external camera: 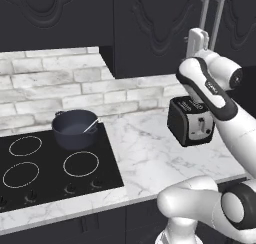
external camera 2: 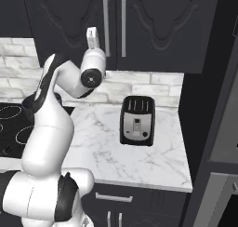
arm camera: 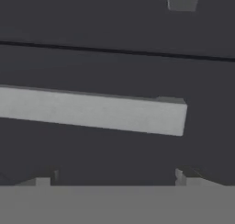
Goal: Open the cabinet and move the ladle to the pot. Then close the cabinet.
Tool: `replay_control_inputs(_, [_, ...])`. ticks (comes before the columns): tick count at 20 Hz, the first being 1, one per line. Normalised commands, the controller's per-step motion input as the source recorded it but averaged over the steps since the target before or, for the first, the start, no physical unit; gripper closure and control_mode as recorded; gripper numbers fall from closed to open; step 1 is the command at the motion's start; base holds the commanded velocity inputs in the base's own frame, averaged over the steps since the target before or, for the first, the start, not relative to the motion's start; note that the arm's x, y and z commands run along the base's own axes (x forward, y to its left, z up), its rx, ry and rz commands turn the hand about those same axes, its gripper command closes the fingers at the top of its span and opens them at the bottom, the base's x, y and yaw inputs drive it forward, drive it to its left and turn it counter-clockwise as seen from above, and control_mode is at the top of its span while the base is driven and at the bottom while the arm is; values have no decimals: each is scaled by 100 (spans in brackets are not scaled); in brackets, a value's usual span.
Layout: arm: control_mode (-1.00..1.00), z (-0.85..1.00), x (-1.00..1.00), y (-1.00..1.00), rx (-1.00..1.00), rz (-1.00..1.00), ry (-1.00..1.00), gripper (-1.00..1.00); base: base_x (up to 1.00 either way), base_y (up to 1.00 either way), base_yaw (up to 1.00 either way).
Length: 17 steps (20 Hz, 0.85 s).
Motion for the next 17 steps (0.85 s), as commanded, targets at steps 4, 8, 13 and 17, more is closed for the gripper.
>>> replay_control_inputs(4, [-100, 0, 11, 0, -7, 6, 0, -100, 0, 0, 0])
replay_control_inputs(8, [-100, 0, 30, 1, -5, 1, 1, -100, 0, 0, 0])
replay_control_inputs(13, [-100, 0, 63, 15, -6, 0, 9, -100, 0, 0, 0])
replay_control_inputs(17, [-100, 3, 88, 13, -6, 0, 21, -100, 0, 0, 0])
